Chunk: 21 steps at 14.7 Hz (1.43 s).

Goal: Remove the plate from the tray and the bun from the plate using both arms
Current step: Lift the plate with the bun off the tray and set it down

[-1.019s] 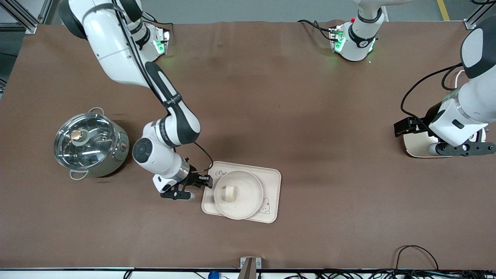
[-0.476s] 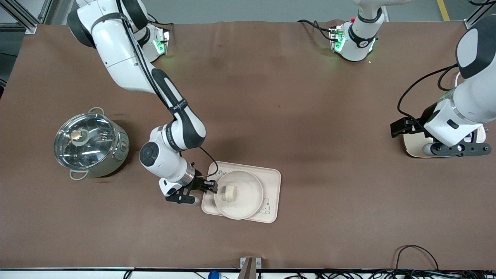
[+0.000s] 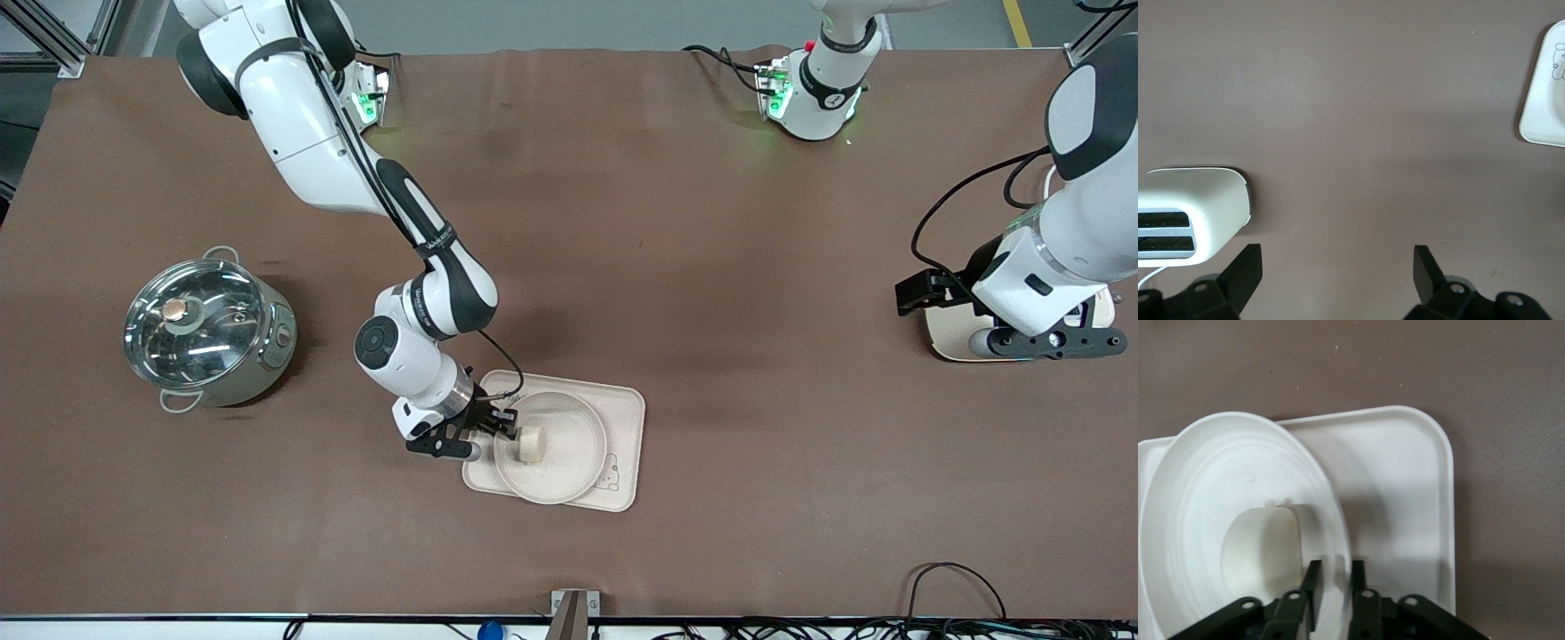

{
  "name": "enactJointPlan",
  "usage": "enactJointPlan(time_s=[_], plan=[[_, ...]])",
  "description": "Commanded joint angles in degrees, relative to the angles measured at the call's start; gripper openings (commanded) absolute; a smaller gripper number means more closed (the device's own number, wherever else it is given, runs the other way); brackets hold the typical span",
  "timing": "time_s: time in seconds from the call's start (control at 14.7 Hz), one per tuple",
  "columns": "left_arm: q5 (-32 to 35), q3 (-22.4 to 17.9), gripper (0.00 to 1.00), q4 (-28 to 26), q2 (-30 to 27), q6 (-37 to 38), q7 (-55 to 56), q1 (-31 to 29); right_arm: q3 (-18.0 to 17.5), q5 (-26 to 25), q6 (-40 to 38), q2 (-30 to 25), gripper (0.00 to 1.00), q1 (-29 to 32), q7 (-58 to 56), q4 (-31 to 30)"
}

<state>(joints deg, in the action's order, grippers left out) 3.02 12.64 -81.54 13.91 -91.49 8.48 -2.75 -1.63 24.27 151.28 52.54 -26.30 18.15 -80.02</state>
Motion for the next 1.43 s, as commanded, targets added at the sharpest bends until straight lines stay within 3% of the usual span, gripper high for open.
enactJointPlan(time_s=[0.0, 0.2, 0.41, 0.61, 0.88, 1.09, 1.36], plan=[[0.58, 0.11, 1.00, 0.94, 0.33, -0.01, -0.21, 0.20, 0.13, 0.96, 0.33, 0.37, 0.02, 0.02, -0.30, 0.83], [0.58, 0.11, 1.00, 0.86, 0.33, -0.01, -0.13, 0.20, -0.13, 1.31, -0.46, -0.25, 0.00, 0.82, -1.36, 0.75], [0.58, 0.11, 1.00, 0.86, 0.33, -0.09, -0.13, 0.20, -4.51, 2.27, -0.63, -5.15, 0.00, 2.13, -1.36, -4.59], [0.50, 0.11, 1.00, 0.86, 0.33, -0.01, -0.13, 0.20, -8.03, 2.36, 0.51, -16.21, 0.00, 2.58, -1.19, -17.92], [0.49, 0.11, 1.00, 0.86, 0.33, -0.01, -0.04, 0.11, -12.86, 2.63, 9.88, -27.30, 0.00, 1.08, -1.01, -37.00], [0.41, 0.11, 1.00, 0.86, 0.33, -0.01, 0.05, 0.11, -15.78, 3.76, 20.17, -27.67, 0.01, -3.12, 1.18, -44.68], [0.41, 0.11, 1.00, 0.94, 0.42, -0.09, 0.05, 0.11, -15.69, 4.65, 20.90, -25.31, 0.03, -6.30, 2.59, -44.87]])
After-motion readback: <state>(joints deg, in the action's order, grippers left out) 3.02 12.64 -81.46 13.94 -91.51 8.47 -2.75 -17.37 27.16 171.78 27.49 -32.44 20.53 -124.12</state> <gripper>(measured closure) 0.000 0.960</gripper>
